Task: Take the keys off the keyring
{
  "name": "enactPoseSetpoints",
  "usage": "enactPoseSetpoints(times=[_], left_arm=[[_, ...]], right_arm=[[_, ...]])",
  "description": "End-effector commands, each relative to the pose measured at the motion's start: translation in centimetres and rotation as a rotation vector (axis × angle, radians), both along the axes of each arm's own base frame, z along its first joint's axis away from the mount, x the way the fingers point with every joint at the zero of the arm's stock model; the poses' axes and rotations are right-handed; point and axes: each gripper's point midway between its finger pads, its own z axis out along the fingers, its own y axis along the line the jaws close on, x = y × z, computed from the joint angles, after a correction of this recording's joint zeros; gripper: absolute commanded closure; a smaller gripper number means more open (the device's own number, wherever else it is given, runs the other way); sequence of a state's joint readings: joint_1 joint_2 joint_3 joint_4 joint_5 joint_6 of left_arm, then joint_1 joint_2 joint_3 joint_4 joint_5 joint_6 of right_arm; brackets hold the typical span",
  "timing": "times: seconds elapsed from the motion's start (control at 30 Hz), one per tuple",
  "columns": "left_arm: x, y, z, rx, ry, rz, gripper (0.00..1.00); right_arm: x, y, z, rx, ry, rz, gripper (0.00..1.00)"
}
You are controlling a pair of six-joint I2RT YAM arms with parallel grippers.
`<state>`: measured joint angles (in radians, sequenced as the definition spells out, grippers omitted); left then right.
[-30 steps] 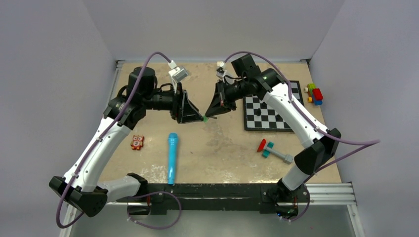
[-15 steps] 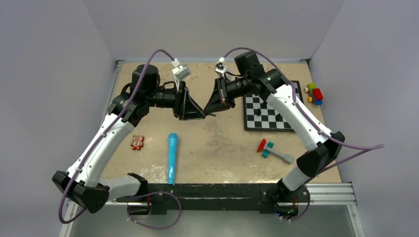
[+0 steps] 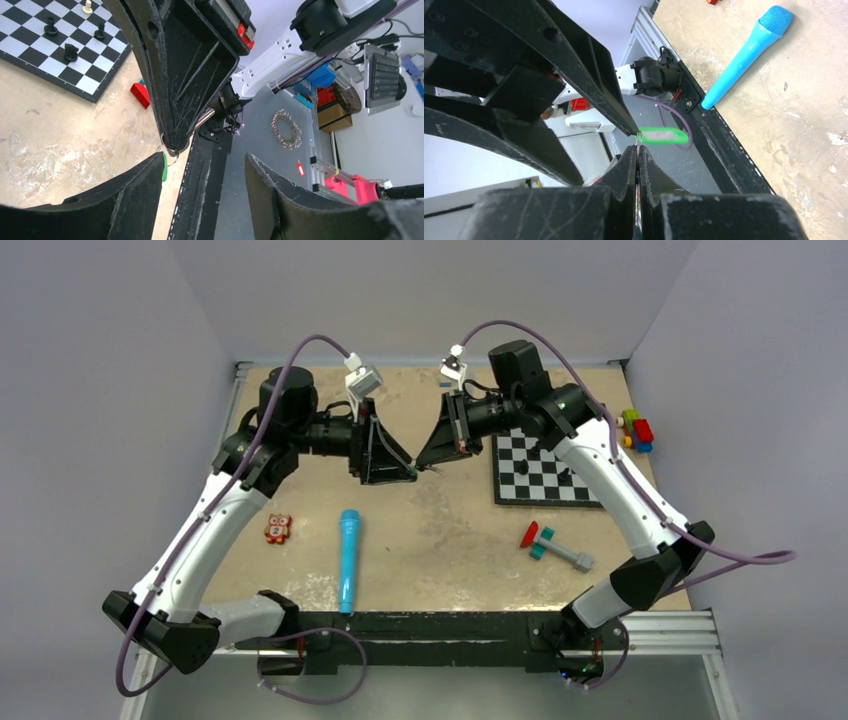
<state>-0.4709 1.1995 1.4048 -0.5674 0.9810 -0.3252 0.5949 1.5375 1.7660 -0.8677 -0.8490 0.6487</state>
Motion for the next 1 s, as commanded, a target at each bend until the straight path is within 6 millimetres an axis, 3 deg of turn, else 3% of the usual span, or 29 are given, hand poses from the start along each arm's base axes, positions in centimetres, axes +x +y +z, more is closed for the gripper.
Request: enactPoseSetpoints(times=[0.0,0.17,0.33,0.47,0.97], left_arm=[[-0.1,0.6,3.4,-0.054,-0.038,0.038,0.34],[0.2,1.1,4.4,-0.064,-0.03,0.066,0.35],[0.5,0.4,3.6,-0.061,0.028,0.02,0.47],[0.1,0.3,4.1,-0.083,0.018,-0.004,0.53],[-1.5,-0.1,3.0,-0.082,0.094,-0.085,0.72]], right_arm=[[-1.7,-0.7,2.4,0.059,-0.118,0.057,1.0],[-2.3,-1.0,2.7,0.057,-0.16,0.075,1.0],[-3.0,-1.0,3.8,0.088,-0.219,0.112,1.0],[-3.4,-0.9,4.5,0.105,-0.243,0.128,1.0],[-3.4,-0.4,6.2,0.138,-0.339,0.119,1.0]])
